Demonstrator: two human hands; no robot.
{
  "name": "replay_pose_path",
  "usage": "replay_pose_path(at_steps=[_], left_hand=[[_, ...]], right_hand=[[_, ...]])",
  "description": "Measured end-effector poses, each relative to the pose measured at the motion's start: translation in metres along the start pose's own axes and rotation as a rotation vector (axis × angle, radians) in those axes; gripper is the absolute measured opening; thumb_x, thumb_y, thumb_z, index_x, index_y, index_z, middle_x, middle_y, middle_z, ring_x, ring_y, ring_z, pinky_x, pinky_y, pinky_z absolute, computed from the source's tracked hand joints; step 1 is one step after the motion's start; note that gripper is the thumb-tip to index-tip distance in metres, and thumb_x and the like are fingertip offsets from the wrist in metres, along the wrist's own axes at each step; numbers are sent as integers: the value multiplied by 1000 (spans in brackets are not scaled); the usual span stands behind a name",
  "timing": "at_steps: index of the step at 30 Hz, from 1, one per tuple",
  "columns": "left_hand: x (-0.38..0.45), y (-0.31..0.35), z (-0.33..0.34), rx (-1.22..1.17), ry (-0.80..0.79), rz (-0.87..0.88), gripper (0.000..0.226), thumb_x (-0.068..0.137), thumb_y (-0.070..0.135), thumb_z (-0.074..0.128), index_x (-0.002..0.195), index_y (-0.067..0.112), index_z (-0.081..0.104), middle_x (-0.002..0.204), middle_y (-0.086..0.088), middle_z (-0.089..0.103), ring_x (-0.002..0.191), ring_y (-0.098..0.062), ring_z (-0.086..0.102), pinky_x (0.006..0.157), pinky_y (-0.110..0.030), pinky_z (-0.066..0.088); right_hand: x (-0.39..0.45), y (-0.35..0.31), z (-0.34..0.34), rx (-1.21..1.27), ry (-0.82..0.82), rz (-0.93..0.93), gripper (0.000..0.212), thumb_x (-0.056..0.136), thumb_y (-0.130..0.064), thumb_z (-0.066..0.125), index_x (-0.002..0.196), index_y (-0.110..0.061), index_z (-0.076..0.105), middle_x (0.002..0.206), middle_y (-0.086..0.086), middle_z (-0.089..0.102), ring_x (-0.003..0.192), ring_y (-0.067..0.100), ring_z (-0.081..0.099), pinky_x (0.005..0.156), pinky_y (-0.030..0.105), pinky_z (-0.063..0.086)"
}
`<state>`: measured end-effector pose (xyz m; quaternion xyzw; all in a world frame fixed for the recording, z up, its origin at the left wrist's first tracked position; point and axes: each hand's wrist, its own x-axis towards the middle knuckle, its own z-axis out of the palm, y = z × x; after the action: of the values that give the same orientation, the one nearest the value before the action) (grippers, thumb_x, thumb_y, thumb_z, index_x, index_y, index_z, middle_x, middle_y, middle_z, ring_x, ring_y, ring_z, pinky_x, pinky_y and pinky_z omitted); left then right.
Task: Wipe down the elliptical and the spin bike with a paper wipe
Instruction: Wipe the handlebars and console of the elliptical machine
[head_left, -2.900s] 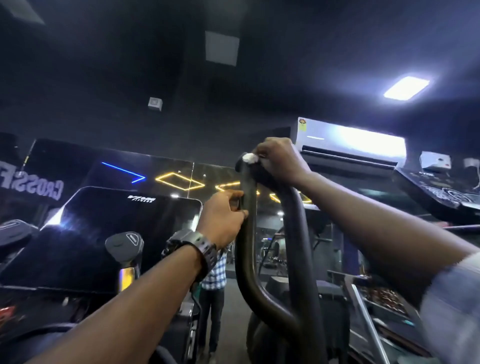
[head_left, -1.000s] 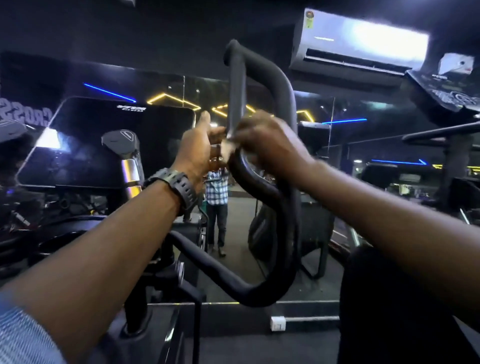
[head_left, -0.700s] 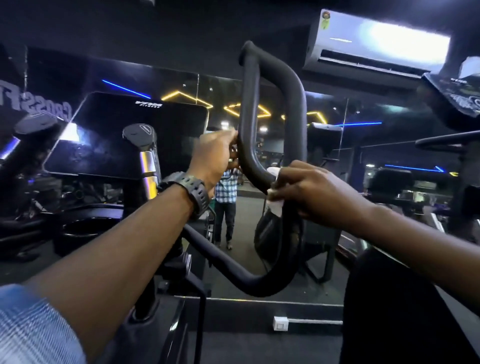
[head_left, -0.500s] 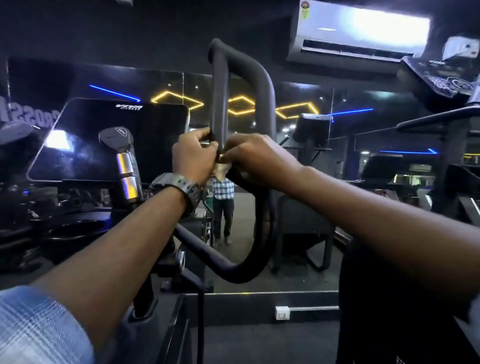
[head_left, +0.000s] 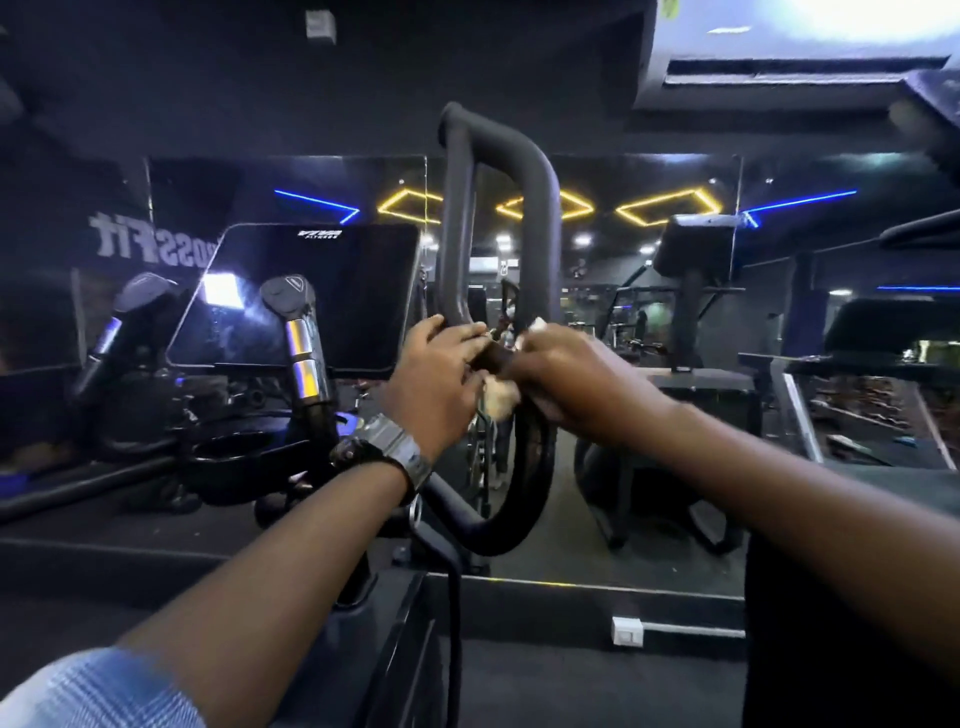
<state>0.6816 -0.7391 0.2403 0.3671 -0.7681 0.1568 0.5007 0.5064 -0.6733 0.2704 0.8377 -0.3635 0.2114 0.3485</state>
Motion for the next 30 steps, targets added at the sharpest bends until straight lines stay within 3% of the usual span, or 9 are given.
replay_pose_path(at_steps=[5, 9, 11, 14, 17, 21, 24, 28, 30], left_hand=[[-7, 13, 8, 82, -74, 152, 36, 89, 11, 61, 124, 14, 67, 128, -2, 66, 126, -28, 53, 116, -39, 33], [-7, 15, 9, 78, -95, 163, 39, 86, 6, 59, 125, 7, 66, 130, -8, 65, 127, -29, 55, 111, -47, 39], [-12, 14, 8, 84, -61, 193, 44, 80, -3, 65, 124, 5, 66, 129, -8, 65, 128, -31, 54, 110, -49, 40], [-9, 9, 13, 24, 6, 228, 42, 81, -7, 61, 122, 3, 67, 127, -9, 67, 127, -31, 56, 111, -45, 39], [-18, 6, 26, -90, 96, 203, 39, 87, 1, 52, 123, 3, 66, 129, -8, 65, 132, -27, 51, 112, -40, 39], [-36, 16, 42, -223, 150, 145, 40, 93, 16, 45, 124, 1, 65, 134, -9, 62, 135, -25, 48, 114, -32, 36], [-46, 25, 42, -340, 118, 98, 42, 91, 16, 42, 123, 2, 66, 134, -8, 62, 133, -22, 50, 114, -33, 36], [-71, 28, 39, -531, 133, -74, 34, 93, 2, 45, 118, 6, 68, 121, -4, 68, 114, -10, 60, 104, -27, 45], [-84, 26, 40, -656, 106, -230, 29, 95, 8, 46, 113, 10, 68, 109, 1, 70, 101, -8, 65, 95, -29, 51]], right_hand=[[-10, 20, -2, 83, 169, 127, 15, 85, -9, 70, 99, -11, 74, 87, 4, 60, 71, 18, 59, 63, 22, 50], [-25, -10, 15, 154, 269, 236, 10, 85, -9, 66, 90, -5, 74, 84, -2, 48, 69, 11, 47, 62, 7, 29], [-63, -45, 38, 225, 152, 283, 5, 88, -13, 61, 90, -12, 65, 82, 2, 51, 68, 14, 47, 61, 18, 33], [-92, -68, 66, 176, -32, 140, 14, 92, -22, 60, 100, -24, 48, 88, -1, 54, 78, 19, 54, 63, 26, 40], [-80, -53, 60, 156, 87, 163, 22, 97, -39, 52, 89, -19, 56, 88, 0, 53, 77, 18, 51, 66, 29, 39], [-44, -31, 40, 110, 414, 368, 13, 91, -8, 60, 94, -6, 73, 86, 8, 54, 73, 19, 53, 65, 31, 48], [-53, -43, 53, 38, 405, 293, 12, 92, -6, 60, 86, -4, 70, 84, 10, 55, 73, 22, 51, 62, 37, 47], [-86, -67, 65, 6, 92, 38, 8, 91, -12, 65, 98, -8, 68, 89, 7, 58, 79, 20, 49, 52, 36, 48], [-59, -43, 50, 32, 200, 185, 12, 90, -8, 60, 96, -6, 70, 88, 9, 59, 79, 23, 54, 60, 38, 51]])
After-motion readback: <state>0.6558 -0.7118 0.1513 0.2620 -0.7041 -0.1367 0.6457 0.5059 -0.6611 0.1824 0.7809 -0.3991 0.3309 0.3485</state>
